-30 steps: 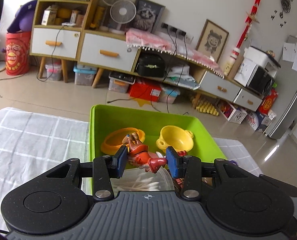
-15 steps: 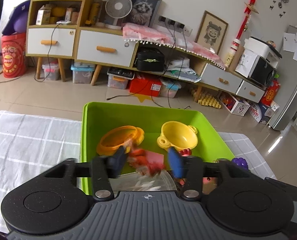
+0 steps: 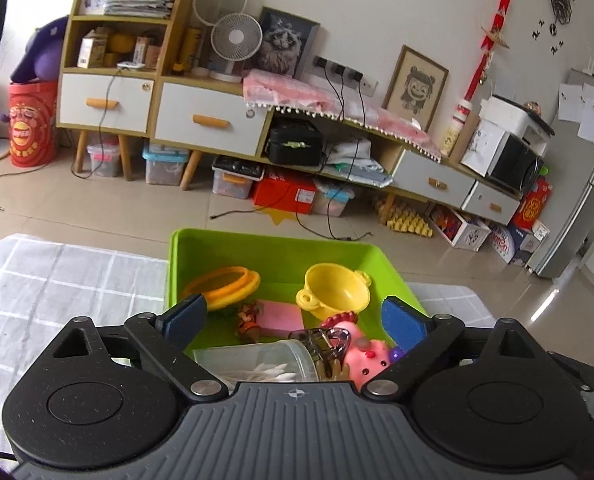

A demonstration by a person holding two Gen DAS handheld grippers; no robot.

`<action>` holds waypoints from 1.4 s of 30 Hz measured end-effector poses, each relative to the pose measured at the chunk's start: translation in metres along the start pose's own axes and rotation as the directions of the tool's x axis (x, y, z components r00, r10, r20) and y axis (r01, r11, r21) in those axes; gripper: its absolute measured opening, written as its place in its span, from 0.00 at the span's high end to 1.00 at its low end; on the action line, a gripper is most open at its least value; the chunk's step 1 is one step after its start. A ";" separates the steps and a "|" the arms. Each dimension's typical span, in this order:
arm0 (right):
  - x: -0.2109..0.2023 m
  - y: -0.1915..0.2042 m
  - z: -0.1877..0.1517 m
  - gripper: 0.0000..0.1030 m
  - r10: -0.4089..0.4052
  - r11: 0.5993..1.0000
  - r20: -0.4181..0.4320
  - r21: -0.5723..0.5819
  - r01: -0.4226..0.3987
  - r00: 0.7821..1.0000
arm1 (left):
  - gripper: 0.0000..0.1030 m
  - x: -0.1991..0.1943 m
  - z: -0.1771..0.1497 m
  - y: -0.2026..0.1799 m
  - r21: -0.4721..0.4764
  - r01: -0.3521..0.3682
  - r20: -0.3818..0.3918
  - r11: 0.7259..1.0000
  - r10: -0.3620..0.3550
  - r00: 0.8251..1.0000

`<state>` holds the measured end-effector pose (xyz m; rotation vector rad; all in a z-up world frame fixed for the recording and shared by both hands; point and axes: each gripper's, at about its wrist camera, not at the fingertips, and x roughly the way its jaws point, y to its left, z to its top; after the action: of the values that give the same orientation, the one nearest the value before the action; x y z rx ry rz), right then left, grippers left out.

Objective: Organize rigid objects
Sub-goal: 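Open both grippers to drop the crab and tan toy into the bin, then withdraw both grippers from the bin back toward the corn and starfish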

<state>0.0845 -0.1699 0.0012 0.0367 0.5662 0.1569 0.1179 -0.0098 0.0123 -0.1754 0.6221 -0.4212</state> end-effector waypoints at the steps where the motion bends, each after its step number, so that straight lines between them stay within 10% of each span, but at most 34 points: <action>1: -0.004 0.000 0.002 0.32 0.000 1.000 0.002 0.003 0.000 1.000 | 0.08 -0.004 0.001 -0.001 0.001 -0.004 0.004 1.000 0.004 1.000; 42: -0.090 0.026 -0.074 0.32 0.187 0.976 -0.117 -0.093 -0.199 0.975 | 0.02 -0.110 -0.095 0.020 -0.004 -0.145 -0.048 0.989 0.144 0.988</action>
<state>-0.0334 -0.1591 -0.0112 -0.0183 0.6611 0.3796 -0.0132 0.0525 -0.0113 -0.1269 0.6788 -0.2837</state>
